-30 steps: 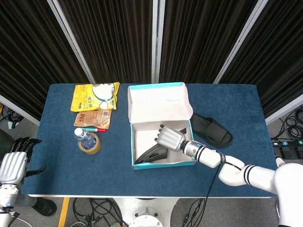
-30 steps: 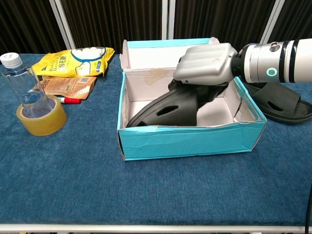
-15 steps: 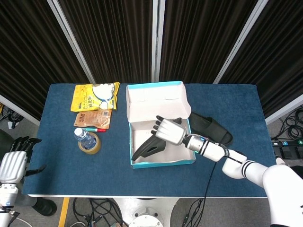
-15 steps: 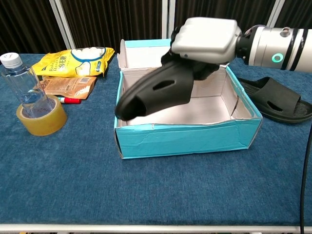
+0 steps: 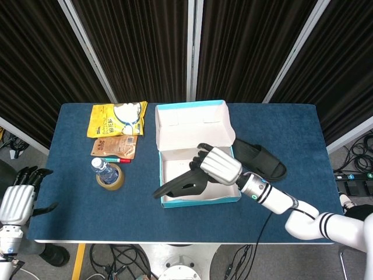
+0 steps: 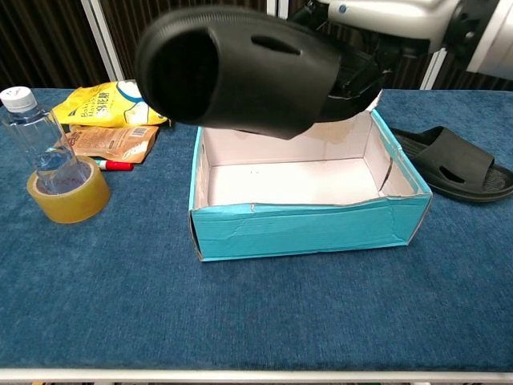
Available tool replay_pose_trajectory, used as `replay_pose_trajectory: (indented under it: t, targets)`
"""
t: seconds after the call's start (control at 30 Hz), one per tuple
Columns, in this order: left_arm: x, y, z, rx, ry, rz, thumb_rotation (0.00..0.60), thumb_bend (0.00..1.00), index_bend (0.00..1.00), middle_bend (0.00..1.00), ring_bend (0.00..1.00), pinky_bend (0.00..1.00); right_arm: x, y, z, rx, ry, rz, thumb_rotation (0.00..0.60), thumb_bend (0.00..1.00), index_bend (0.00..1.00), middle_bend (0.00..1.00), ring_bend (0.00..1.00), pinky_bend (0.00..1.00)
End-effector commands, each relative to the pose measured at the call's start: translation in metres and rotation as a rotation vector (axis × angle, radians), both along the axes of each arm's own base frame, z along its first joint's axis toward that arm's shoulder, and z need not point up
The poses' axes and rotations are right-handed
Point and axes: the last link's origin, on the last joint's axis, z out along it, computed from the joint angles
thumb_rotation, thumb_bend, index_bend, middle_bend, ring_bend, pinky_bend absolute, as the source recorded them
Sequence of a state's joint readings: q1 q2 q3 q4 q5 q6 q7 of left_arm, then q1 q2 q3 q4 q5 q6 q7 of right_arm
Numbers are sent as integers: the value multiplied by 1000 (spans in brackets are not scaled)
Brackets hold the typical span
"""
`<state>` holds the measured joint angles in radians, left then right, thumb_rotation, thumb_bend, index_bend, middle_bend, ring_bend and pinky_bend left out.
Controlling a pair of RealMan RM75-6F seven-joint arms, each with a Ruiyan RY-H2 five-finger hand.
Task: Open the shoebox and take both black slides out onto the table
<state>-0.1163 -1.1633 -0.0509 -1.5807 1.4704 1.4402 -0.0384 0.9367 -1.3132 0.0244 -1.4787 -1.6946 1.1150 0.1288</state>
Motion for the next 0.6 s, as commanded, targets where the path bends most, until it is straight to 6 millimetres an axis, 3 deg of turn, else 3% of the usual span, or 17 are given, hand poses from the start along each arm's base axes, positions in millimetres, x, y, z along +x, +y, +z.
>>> replay_pose_trajectory:
  t: [0.03, 0.23, 0.47, 0.6]
  targets:
    - [2, 1, 0, -3, 2, -5, 600, 97, 209, 188, 100, 91, -8, 22, 15, 101, -11, -121, 600, 562, 788, 628, 470, 210]
    - [3, 2, -1, -11, 3, -9, 600, 96, 209, 189, 100, 92, -25, 50, 23, 216, 34, -243, 600, 561, 767, 628, 461, 187]
    - [3, 1, -2, -18, 4, -10, 600, 97, 209, 189, 100, 91, -47, 81, 11, 300, 89, -284, 600, 560, 736, 603, 438, 152]
    - [2, 0, -2, -13, 0, -5, 600, 97, 209, 188, 100, 91, -55, 87, 5, 256, 111, -256, 600, 559, 709, 530, 364, 88]
